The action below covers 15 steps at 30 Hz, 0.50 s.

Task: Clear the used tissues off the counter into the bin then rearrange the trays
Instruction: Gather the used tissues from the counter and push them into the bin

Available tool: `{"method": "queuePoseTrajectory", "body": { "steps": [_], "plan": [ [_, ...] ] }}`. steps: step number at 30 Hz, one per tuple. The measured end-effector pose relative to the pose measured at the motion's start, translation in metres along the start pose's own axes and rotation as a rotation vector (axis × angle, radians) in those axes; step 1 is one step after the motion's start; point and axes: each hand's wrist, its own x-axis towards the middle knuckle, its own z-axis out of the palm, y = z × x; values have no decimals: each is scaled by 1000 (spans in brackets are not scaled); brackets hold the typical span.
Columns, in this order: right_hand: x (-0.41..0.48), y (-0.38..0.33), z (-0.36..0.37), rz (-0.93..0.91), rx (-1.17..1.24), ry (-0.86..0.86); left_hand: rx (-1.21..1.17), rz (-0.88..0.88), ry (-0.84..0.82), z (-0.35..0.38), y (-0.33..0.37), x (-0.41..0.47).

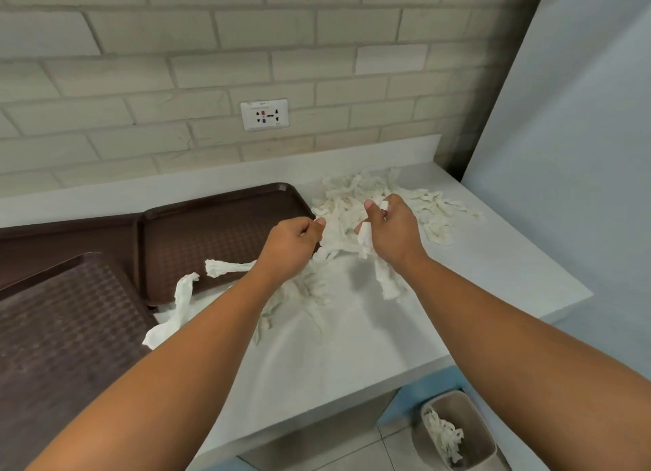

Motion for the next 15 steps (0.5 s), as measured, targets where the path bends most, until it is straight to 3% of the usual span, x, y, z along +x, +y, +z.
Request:
{"method": "queuePoseTrajectory", "body": {
  "steps": [7,11,15],
  "plan": [
    [-21,44,-103,-3,-34,129,-72,2,-112,87,45,-15],
    [-38,82,-177,161,-31,132,-196,-47,-204,153,76,-33],
    [-59,127,-244,311,-5,105,-37,66,-357,224,102,-58]
  ]
}}
